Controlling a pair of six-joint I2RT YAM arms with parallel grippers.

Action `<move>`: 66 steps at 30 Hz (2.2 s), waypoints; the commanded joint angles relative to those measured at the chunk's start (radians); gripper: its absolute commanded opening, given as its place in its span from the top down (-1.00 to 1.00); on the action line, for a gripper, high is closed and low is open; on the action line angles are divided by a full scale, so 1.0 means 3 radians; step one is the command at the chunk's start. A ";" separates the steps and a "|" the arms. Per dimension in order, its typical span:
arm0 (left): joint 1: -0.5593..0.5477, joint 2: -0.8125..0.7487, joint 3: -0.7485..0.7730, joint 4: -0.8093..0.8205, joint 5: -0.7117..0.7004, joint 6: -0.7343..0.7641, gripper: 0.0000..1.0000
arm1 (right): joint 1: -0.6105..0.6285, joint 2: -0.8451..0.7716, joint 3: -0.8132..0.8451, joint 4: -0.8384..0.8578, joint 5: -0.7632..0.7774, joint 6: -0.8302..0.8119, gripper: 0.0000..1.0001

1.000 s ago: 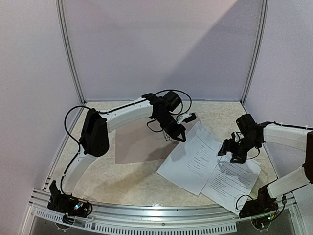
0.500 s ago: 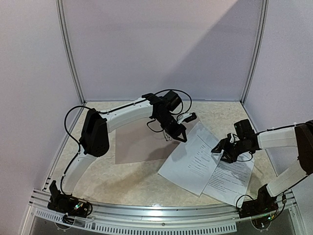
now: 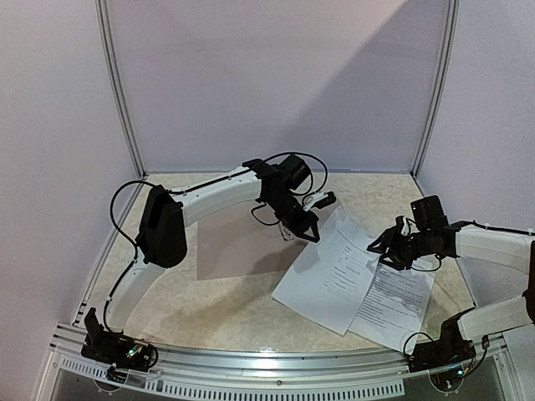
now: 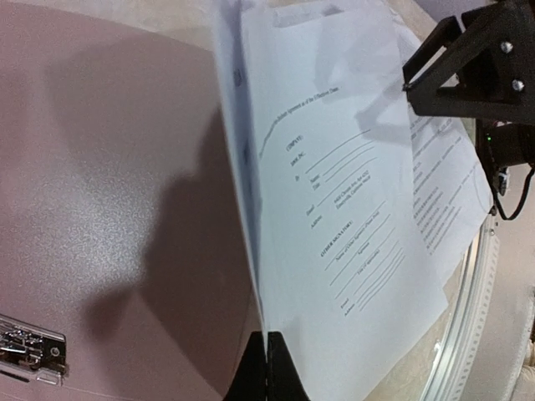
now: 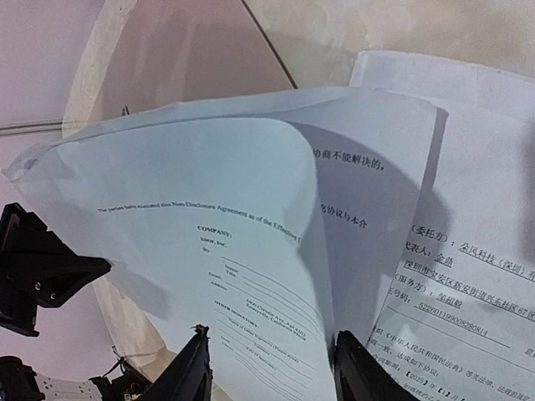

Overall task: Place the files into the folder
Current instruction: Pass from the left arm to the right, then pass from the right arm to the left

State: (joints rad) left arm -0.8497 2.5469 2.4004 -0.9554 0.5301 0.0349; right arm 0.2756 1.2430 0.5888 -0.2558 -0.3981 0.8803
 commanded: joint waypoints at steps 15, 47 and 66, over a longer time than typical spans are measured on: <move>0.0023 0.0161 0.0148 -0.0009 -0.0033 0.0013 1.00 | 0.0016 0.0827 0.0196 0.0424 -0.0225 -0.0244 0.81; 0.0452 -0.0488 0.0262 -0.0733 0.0698 0.1014 -0.99 | 0.0391 0.0561 0.3392 -0.3146 0.0963 -0.2240 1.00; 0.1528 -0.2416 -0.1725 -0.0070 0.1821 0.1279 -0.99 | 0.1320 0.0980 0.4417 -0.1709 -0.1100 -0.3303 1.00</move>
State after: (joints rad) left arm -0.3775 1.8267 1.9423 -1.0588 0.9421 0.4484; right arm 0.6720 1.5948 1.9751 -0.9550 -0.6174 -0.0906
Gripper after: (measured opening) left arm 0.995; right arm 0.007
